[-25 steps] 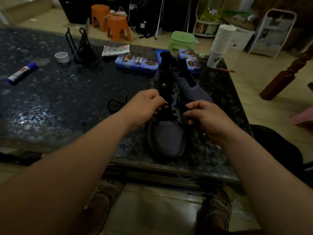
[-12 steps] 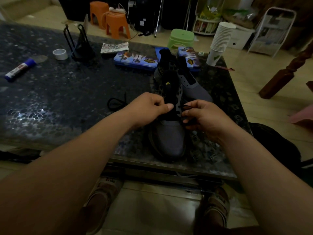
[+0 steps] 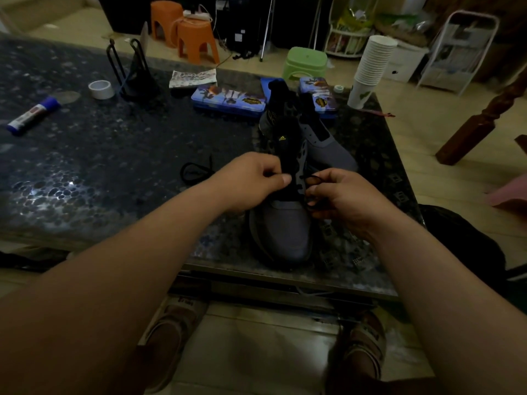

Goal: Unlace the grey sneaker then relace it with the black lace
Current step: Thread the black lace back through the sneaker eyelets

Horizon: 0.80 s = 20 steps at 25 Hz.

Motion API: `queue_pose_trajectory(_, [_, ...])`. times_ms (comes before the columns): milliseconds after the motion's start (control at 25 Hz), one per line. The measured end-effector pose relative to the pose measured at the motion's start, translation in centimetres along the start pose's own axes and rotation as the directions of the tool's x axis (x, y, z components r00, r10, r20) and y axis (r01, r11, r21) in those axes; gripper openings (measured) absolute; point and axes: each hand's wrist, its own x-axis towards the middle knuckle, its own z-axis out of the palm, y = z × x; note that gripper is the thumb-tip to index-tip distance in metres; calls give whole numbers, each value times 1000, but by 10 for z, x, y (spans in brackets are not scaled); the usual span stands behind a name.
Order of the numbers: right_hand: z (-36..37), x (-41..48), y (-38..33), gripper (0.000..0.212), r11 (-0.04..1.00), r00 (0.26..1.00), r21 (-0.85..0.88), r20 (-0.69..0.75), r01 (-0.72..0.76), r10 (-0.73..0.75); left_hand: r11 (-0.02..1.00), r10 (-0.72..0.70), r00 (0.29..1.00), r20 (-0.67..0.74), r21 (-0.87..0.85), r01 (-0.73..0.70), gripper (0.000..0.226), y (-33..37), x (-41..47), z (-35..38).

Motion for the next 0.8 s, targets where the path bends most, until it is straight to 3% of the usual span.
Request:
queue_pose_trajectory(120, [0, -2, -1, 15, 1000, 1000, -12, 5, -14, 14, 928, -82, 992, -94, -369, 42, 31, 1, 2, 1])
queue_pose_trajectory(160, [0, -2, -1, 15, 1000, 1000, -17, 7, -15, 15, 835, -154, 982, -106, -546, 72, 27, 1, 3, 4])
queue_pose_trajectory(240, [0, -3, 0, 17, 1000, 1000, -9, 4, -19, 20, 539, -278, 960, -32, -833, 128, 16, 3, 6, 10])
queue_pose_trajectory(320, [1, -4, 0, 19, 1000, 1000, 8, -1, -27, 27, 268, -332, 943, 29, -955, 124, 16, 1, 8, 12])
queue_pose_trajectory(400, [1, -5, -2, 18, 1000, 1000, 15, -19, -15, 16, 183, -351, 936, 13, -980, 82, 11, 0, 11, 14])
queue_pose_trajectory(440, [2, -5, -2, 16, 1000, 1000, 27, -30, -3, 3, 246, -349, 937, -20, -967, 71, 11, 1, 13, 15])
queue_pose_trajectory(480, [3, -4, -2, 15, 999, 999, 51, -40, 11, -9, 422, -331, 939, -88, -904, 64, 11, 0, 14, 18])
queue_pose_trajectory(560, [6, -3, -3, 14, 991, 999, 132, -48, 17, -11, 851, -188, 955, -229, -523, 42, 16, -3, 14, 23])
queue_pose_trajectory(600, [7, -3, -4, 13, 981, 999, 194, -45, 3, 6, 951, -102, 967, -235, -309, 26, 20, -4, 13, 24])
queue_pose_trajectory(680, [9, -2, -5, 10, 938, 998, 343, -18, -53, 63, 998, -22, 986, -168, -65, 11, 25, -6, 8, 21])
queue_pose_trajectory(800, [7, 0, -6, 12, 864, 990, 483, 58, -142, 131, 996, 20, 997, -74, 89, -13, 30, -6, 8, 8])
